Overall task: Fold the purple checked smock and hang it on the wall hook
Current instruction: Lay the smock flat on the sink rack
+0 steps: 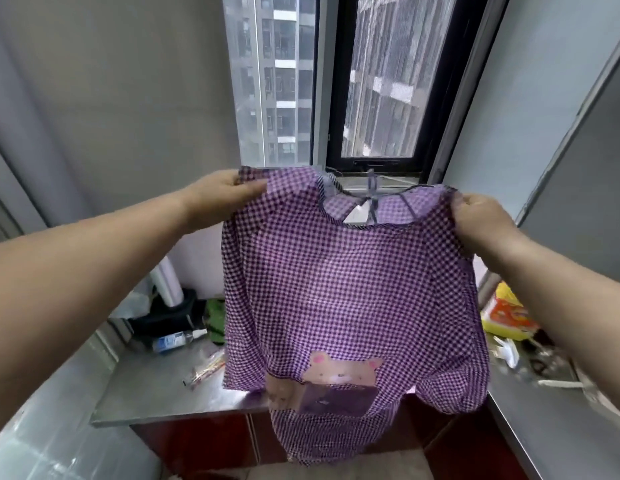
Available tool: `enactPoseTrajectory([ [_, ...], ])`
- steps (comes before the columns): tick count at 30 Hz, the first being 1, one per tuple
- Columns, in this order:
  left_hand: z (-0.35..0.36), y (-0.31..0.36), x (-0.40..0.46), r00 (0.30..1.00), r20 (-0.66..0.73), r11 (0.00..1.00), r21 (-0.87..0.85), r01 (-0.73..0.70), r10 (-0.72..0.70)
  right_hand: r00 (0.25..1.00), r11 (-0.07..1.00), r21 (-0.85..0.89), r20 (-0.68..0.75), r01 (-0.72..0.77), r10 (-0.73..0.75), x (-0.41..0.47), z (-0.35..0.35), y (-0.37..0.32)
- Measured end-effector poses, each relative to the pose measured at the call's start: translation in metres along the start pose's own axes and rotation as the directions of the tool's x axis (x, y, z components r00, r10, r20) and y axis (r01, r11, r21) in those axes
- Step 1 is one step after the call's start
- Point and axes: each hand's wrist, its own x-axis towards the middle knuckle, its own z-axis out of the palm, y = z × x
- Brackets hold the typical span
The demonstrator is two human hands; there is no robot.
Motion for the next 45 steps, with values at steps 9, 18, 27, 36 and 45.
enactPoseTrajectory([
  [9, 0.005, 0.012, -0.028, 0.998, 0.031, 0.897, 0.440, 0.039, -0.059, 0.963, 0.982, -0.182, 0.254, -0.043, 0.089, -0.012, -0.010, 0.006],
  [18, 0.020, 0.009, -0.034, 0.881, -0.467, 0.862, 0.472, 0.184, 0.067, 0.976, 0.944, -0.273, 0.166, 0.185, -0.143, -0.007, -0.044, 0.034],
  [27, 0.065, 0.051, -0.044, 0.945, -0.310, 0.803, 0.535, 0.262, -0.102, 0.996, 0.986, 0.168, 0.093, -0.009, -0.007, 0.008, -0.074, 0.071],
  [36, 0.095, 0.033, -0.065, 0.905, -0.152, 0.912, -0.179, 0.370, -0.397, 0.897, 0.990, 0.133, 0.431, 0.046, -0.099, -0.008, -0.096, 0.064],
  [45, 0.069, 0.005, -0.042, 0.883, -0.166, 0.896, -0.004, 0.445, -0.439, 0.924, 0.973, -0.082, 0.340, 0.215, -0.176, 0.019, -0.040, 0.067],
])
